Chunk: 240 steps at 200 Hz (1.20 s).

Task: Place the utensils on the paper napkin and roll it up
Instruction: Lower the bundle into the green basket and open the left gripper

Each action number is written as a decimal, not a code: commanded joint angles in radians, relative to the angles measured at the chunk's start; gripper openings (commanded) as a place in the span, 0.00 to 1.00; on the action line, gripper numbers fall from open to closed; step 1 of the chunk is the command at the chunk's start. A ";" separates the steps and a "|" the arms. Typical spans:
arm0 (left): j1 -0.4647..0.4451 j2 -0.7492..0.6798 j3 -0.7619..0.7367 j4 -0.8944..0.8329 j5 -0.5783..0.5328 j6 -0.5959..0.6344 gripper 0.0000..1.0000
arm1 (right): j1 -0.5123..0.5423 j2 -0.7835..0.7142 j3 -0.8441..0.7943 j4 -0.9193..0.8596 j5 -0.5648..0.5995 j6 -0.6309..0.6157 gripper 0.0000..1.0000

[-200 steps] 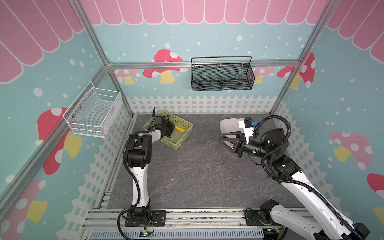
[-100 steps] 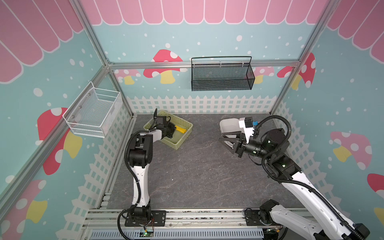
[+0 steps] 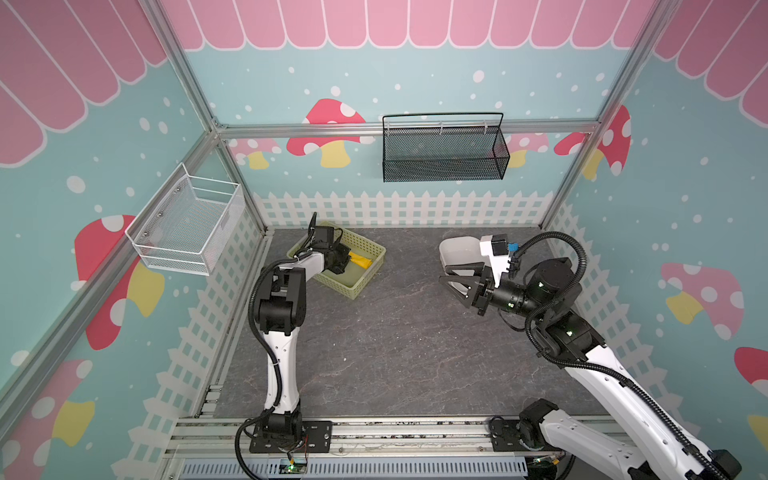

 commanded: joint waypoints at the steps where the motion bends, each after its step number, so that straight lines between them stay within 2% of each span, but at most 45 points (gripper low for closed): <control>1: -0.004 0.034 0.028 -0.130 -0.049 0.011 0.06 | -0.005 -0.011 -0.005 0.011 0.001 -0.011 0.42; 118: -0.008 0.011 0.105 -0.277 -0.083 -0.013 0.22 | -0.005 -0.028 0.000 0.011 0.010 -0.001 0.42; 154: -0.013 0.006 0.152 -0.358 -0.128 -0.008 0.39 | -0.005 -0.031 0.001 0.009 0.008 0.006 0.42; 214: -0.017 -0.016 0.189 -0.397 -0.129 0.003 0.44 | -0.005 -0.035 0.006 0.010 0.011 0.008 0.43; 240: -0.019 -0.042 0.226 -0.418 -0.135 0.048 0.47 | -0.005 -0.033 0.005 0.007 0.017 0.009 0.42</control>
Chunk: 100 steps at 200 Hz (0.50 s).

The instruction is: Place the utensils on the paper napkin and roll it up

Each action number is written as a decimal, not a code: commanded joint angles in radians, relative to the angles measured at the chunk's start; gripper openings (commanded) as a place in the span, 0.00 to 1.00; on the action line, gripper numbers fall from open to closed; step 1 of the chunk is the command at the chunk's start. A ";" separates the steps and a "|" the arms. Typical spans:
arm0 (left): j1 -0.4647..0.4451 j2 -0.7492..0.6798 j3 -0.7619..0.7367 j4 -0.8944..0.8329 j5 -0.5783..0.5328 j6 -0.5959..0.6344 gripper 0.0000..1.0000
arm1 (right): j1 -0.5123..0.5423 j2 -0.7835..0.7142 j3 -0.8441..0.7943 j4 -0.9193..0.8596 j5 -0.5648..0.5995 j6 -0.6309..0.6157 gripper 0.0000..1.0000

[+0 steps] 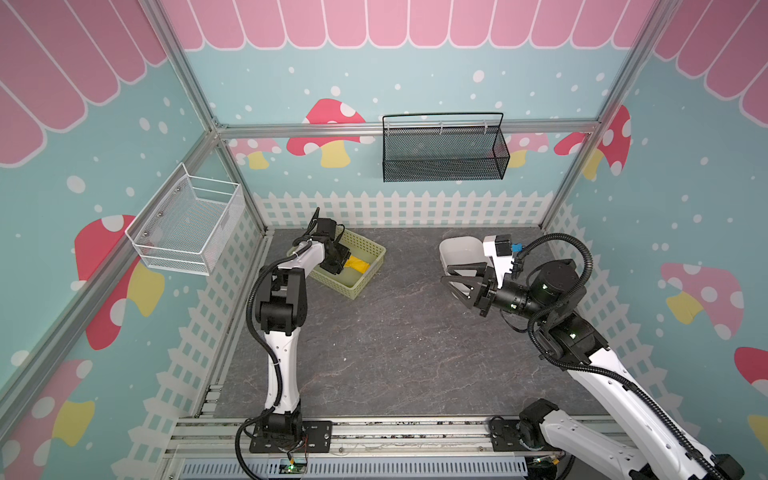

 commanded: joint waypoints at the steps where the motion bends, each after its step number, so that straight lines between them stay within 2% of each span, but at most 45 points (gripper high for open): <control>1: -0.006 -0.043 0.060 -0.044 -0.031 0.037 0.47 | -0.005 -0.014 0.005 0.007 0.010 0.001 0.42; 22: -0.007 -0.079 0.077 -0.060 -0.042 0.068 0.52 | -0.005 -0.011 0.001 0.002 0.016 0.000 0.43; 38: -0.010 -0.113 0.079 -0.067 -0.048 0.093 0.75 | -0.005 -0.003 0.000 -0.004 0.034 -0.003 0.45; 52: -0.012 -0.147 0.073 -0.074 -0.051 0.119 0.79 | -0.005 0.004 -0.002 -0.017 0.058 -0.011 0.48; 59: -0.012 -0.165 0.065 -0.074 -0.054 0.132 0.84 | -0.005 0.010 0.000 -0.027 0.076 -0.015 0.50; 76: -0.017 -0.214 0.045 -0.074 -0.058 0.177 0.87 | -0.005 0.026 0.005 -0.063 0.135 -0.024 0.55; 78: -0.018 -0.220 0.043 -0.074 -0.059 0.183 0.88 | -0.005 0.029 0.005 -0.068 0.144 -0.027 0.56; 80: -0.020 -0.226 0.040 -0.074 -0.060 0.190 0.95 | -0.005 0.029 0.004 -0.069 0.148 -0.027 0.57; 83: -0.021 -0.233 0.035 -0.074 -0.062 0.201 0.99 | -0.006 0.034 0.004 -0.077 0.162 -0.031 0.59; 100: -0.031 -0.290 -0.002 -0.075 -0.086 0.251 1.00 | -0.009 0.049 0.006 -0.109 0.231 -0.034 0.69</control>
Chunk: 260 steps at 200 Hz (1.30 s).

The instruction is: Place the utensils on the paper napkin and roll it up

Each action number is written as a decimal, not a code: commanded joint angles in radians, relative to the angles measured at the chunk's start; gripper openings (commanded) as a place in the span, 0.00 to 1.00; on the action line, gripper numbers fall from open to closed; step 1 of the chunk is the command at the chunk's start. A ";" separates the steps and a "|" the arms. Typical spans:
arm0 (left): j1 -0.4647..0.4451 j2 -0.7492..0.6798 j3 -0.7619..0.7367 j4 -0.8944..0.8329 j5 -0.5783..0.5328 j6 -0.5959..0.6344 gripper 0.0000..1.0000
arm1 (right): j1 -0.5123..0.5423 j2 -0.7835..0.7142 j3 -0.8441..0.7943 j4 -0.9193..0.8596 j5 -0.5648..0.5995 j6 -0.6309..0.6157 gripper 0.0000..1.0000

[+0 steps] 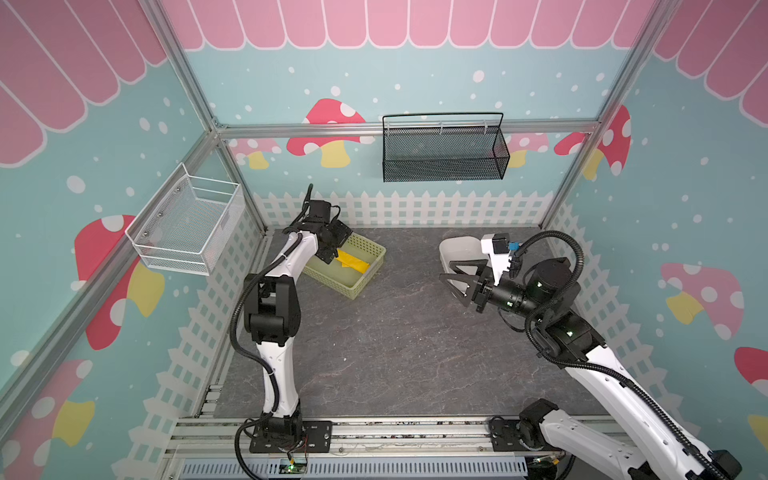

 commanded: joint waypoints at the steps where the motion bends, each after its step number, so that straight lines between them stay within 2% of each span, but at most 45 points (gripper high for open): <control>1: -0.020 -0.096 -0.044 -0.020 -0.051 0.095 1.00 | -0.010 0.021 0.006 -0.063 0.121 -0.022 0.69; 12: -0.024 -0.136 -0.079 -0.020 -0.078 0.133 1.00 | -0.013 0.033 0.012 -0.093 0.169 -0.028 0.75; 19: -0.029 -0.166 -0.104 -0.017 -0.101 0.159 1.00 | -0.017 0.040 0.016 -0.112 0.196 -0.031 0.83; 25: -0.034 -0.192 -0.126 -0.015 -0.123 0.181 1.00 | -0.021 0.046 0.019 -0.130 0.220 -0.035 0.96; 29: -0.036 -0.211 -0.142 -0.011 -0.136 0.196 1.00 | -0.023 0.050 0.020 -0.138 0.237 -0.037 0.99; 61: -0.052 -0.379 -0.306 0.069 -0.206 0.329 1.00 | -0.051 0.066 0.017 -0.173 0.315 -0.073 0.99; 95: -0.053 -0.579 -0.519 0.165 -0.295 0.440 0.99 | -0.082 0.071 -0.007 -0.203 0.462 -0.110 0.99; 118: -0.053 -0.719 -0.666 0.218 -0.375 0.519 0.99 | -0.109 0.071 -0.065 -0.197 0.578 -0.134 0.99; 141: -0.047 -0.848 -0.834 0.292 -0.431 0.585 1.00 | -0.154 0.076 -0.128 -0.185 0.644 -0.149 0.99; 162: -0.043 -0.941 -0.975 0.349 -0.447 0.632 1.00 | -0.199 0.084 -0.189 -0.163 0.740 -0.169 1.00; 182: -0.043 -0.997 -1.102 0.440 -0.523 0.669 0.99 | -0.252 0.098 -0.254 -0.129 0.848 -0.178 0.99; 203: -0.043 -1.019 -1.225 0.568 -0.550 0.719 0.99 | -0.317 0.100 -0.359 0.006 0.871 -0.240 1.00; 245: -0.044 -0.971 -1.394 0.825 -0.531 0.774 0.99 | -0.414 0.148 -0.613 0.501 0.866 -0.365 1.00; 260: -0.043 -0.931 -1.418 0.891 -0.522 0.805 0.99 | -0.425 0.211 -0.649 0.611 0.860 -0.395 1.00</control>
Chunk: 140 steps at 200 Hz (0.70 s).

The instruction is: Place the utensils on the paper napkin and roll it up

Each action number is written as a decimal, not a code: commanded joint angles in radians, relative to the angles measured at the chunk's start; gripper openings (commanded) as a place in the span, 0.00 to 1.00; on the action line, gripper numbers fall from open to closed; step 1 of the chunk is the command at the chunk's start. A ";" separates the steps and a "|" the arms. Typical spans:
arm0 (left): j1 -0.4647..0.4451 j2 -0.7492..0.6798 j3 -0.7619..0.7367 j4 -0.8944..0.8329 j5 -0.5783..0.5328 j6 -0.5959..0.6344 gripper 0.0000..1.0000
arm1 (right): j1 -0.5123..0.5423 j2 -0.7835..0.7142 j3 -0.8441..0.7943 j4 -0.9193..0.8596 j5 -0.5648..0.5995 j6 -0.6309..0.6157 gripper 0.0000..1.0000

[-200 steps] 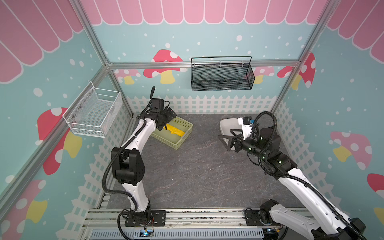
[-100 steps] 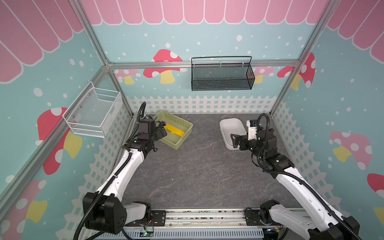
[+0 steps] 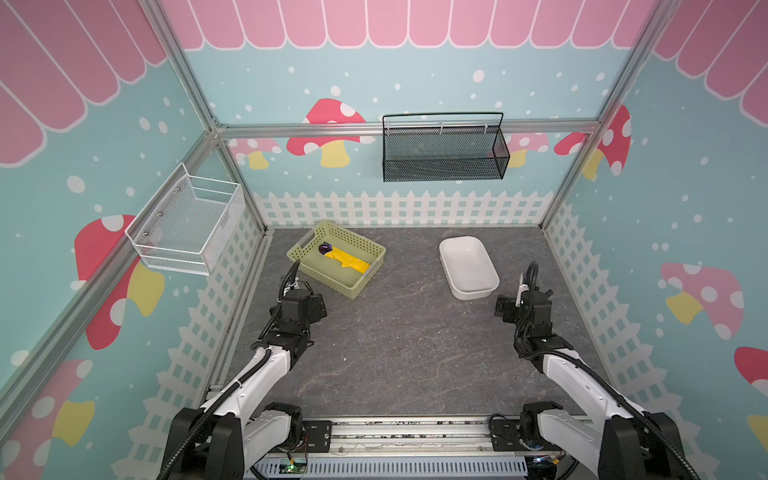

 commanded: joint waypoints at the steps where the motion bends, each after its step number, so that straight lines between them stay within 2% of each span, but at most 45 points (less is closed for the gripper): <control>1: 0.005 0.046 -0.036 0.211 -0.002 0.080 0.99 | -0.018 0.073 -0.059 0.340 0.013 -0.102 1.00; 39: 0.018 0.132 -0.082 0.447 -0.014 0.125 0.99 | -0.035 0.217 -0.118 0.566 0.042 -0.154 1.00; 57: 0.046 0.172 -0.105 0.594 0.044 0.113 0.99 | -0.038 0.236 -0.122 0.619 0.031 -0.172 0.99; 67: 0.055 0.211 -0.107 0.667 0.058 0.120 0.99 | -0.041 0.245 -0.126 0.659 0.004 -0.172 1.00; 91: 0.065 0.272 -0.058 0.667 0.061 0.162 0.99 | -0.056 0.278 -0.154 0.811 -0.056 -0.180 1.00; 106: 0.079 0.309 -0.084 0.773 0.115 0.178 0.99 | -0.075 0.303 -0.162 0.865 -0.094 -0.162 1.00; 131: 0.122 0.380 -0.093 0.843 0.210 0.153 0.99 | -0.114 0.401 -0.199 1.038 -0.154 -0.135 1.00; 140: 0.124 0.408 -0.108 0.891 0.226 0.154 0.99 | -0.114 0.419 -0.195 1.037 -0.191 -0.146 1.00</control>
